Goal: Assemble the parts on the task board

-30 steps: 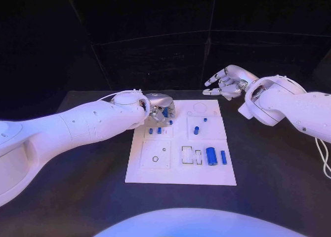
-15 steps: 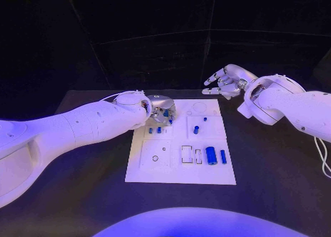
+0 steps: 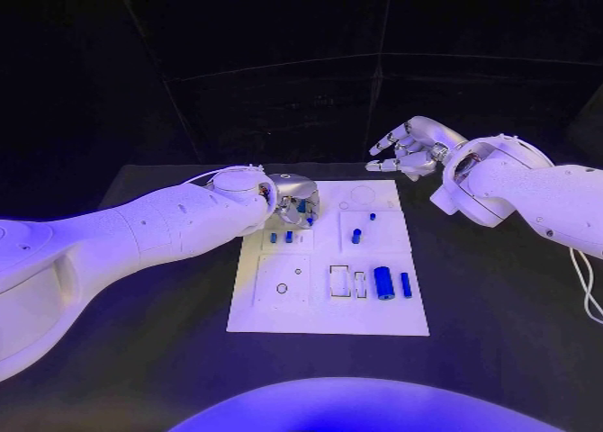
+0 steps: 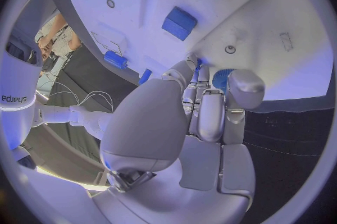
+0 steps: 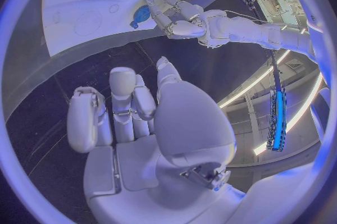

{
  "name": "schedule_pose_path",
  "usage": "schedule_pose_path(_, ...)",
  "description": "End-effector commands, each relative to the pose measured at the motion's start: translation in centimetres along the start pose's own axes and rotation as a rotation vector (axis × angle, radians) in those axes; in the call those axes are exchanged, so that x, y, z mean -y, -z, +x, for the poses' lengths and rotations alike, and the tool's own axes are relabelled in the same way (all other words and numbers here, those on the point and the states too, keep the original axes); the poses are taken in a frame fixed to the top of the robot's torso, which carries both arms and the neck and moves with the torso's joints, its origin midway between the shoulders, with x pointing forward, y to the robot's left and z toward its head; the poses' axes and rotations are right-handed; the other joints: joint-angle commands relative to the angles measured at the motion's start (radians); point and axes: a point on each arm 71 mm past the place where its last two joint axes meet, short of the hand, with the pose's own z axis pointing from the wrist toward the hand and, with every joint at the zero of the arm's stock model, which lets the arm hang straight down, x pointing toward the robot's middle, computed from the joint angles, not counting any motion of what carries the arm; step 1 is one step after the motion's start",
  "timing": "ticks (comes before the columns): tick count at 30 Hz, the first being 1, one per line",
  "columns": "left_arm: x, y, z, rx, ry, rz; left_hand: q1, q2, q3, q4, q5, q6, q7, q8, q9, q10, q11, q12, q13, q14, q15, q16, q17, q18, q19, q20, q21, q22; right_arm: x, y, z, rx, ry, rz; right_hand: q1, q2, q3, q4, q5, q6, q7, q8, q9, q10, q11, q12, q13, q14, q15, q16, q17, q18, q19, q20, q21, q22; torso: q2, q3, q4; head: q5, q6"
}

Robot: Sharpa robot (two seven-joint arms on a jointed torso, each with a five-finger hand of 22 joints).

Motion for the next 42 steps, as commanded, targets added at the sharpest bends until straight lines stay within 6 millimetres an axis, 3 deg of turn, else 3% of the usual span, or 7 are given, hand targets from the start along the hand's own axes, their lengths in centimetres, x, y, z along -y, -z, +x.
schedule_pose_path(1,-0.1,0.0,0.4,-0.027,-0.007,-0.011,-0.002,0.01,0.009,0.0,0.001,0.007,-0.002,-0.007,-0.002,0.008,0.0,-0.005,-0.002,0.013,-0.005,0.001,-0.001,-0.015,0.005,0.0,0.005,0.003,-0.2,-0.1,-0.1,0.004,0.002,-0.008,0.009,0.004,-0.004,0.001,0.004,-0.008,-0.002,0.005,0.0,-0.005,-0.001,-0.002,0.001,-0.001,0.0,-0.002,-0.001,0.018,-0.006,0.0,-0.004,0.002,0.0,-0.0001,-0.0002,0.0,0.0)
schedule_pose_path(13,-0.1,0.0,0.4,-0.001,-0.015,-0.012,0.022,0.026,0.075,-0.027,0.001,0.058,-0.002,-0.006,-0.008,0.075,-0.011,-0.021,-0.011,0.017,-0.016,0.011,-0.002,-0.019,0.014,-0.009,0.031,0.029,-0.2,0.0,-0.1,0.004,0.002,-0.008,0.01,0.005,-0.004,0.002,0.004,-0.007,-0.002,0.006,0.0,-0.003,-0.001,0.001,0.004,-0.001,0.0,-0.002,-0.002,0.018,-0.006,0.0,-0.004,0.002,0.0,-0.0002,0.001,-0.004,0.001)
schedule_pose_path(26,0.0,1.0,-0.3,0.085,-0.001,0.022,-0.008,0.006,0.139,-0.044,0.0,0.082,0.002,-0.025,-0.019,0.114,-0.01,-0.067,-0.021,0.021,-0.015,0.016,-0.01,-0.023,0.018,-0.01,0.047,0.046,-0.1,0.1,-0.2,0.005,0.002,-0.008,0.01,0.005,-0.004,0.002,0.004,-0.007,-0.002,0.006,0.0,-0.003,-0.001,0.001,0.004,-0.001,0.0,-0.002,-0.002,0.018,-0.006,0.0,-0.004,0.002,-0.001,0.0,0.0028,-0.006,0.004)
schedule_pose_path(34,0.5,2.1,-2.6,0.151,0.057,0.025,-0.016,0.001,0.155,-0.05,0.001,0.089,0.002,-0.03,-0.022,0.125,-0.01,-0.079,-0.023,0.021,-0.015,0.015,-0.017,-0.025,0.022,-0.01,0.059,0.059,-0.1,0.1,-0.2,0.007,0.003,-0.007,0.01,0.005,-0.004,0.002,0.004,-0.007,-0.002,0.006,0.0,-0.003,-0.001,0.001,0.004,-0.001,0.0,-0.002,-0.002,0.018,-0.006,0.0,-0.004,0.002,-0.001,0.0001,0.0044,-0.002,0.008)
schedule_pose_path(42,-0.9,3.6,-3.1,0.107,0.091,-0.02,-0.021,-0.003,0.161,-0.052,0.001,0.091,0.002,-0.033,-0.023,0.128,-0.01,-0.084,-0.023,0.02,-0.015,0.013,-0.023,-0.026,0.023,-0.01,0.063,0.063,0.1,0.2,-0.3,0.008,0.003,-0.004,0.01,0.005,-0.005,0.003,0.005,-0.006,-0.002,0.006,0.0,-0.003,-0.001,0.001,0.003,-0.001,0.0,-0.002,-0.001,0.018,-0.006,0.0,-0.004,0.002,0.0,-0.0002,0.0039,-0.001,0.009)
